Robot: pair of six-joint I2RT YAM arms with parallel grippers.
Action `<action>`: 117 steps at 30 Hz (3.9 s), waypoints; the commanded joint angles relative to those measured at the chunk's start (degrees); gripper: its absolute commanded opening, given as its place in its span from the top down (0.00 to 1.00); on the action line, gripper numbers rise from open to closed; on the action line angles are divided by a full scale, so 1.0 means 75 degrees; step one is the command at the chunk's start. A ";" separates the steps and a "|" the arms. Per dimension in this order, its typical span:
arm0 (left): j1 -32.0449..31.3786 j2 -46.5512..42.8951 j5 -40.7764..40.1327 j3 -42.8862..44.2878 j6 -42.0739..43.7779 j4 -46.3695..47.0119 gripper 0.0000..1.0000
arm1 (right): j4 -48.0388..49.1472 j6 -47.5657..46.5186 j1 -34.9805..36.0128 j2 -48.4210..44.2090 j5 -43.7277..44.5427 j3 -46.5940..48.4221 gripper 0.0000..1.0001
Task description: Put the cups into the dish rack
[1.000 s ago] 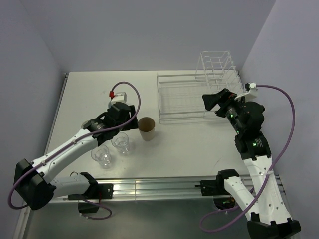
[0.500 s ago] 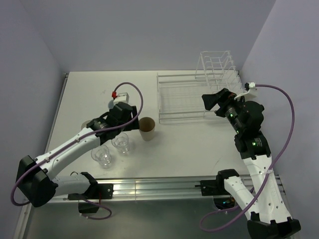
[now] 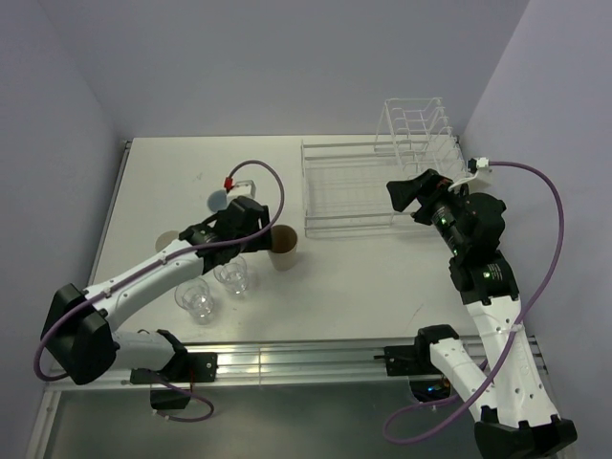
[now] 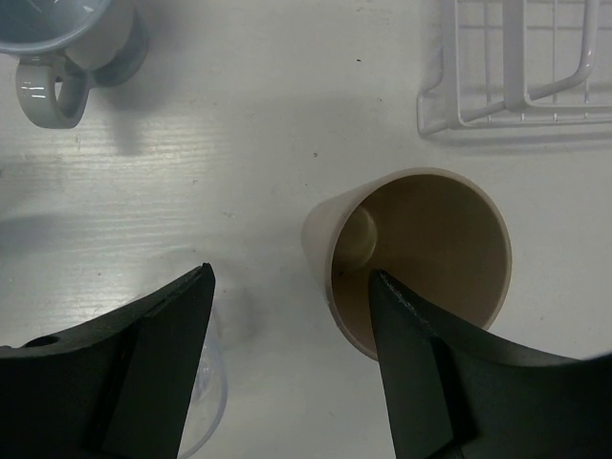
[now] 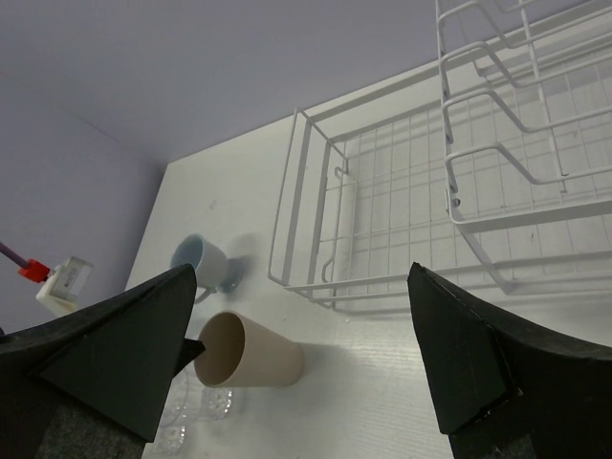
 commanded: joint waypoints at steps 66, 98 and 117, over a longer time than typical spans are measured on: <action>0.2319 -0.0691 0.9236 -0.0859 -0.4376 0.9387 1.00 | 0.5088 0.1973 0.2273 0.1478 -0.4153 -0.0632 0.00; 0.2319 -0.0304 0.9166 -0.1081 -0.4353 0.9694 1.00 | 0.5487 0.2233 0.3633 0.1900 -0.3462 -0.0409 0.33; 0.2307 -0.0468 0.9049 -0.1246 -0.4025 0.9413 0.84 | 0.5570 0.2233 0.3797 0.1783 -0.3262 -0.0503 1.00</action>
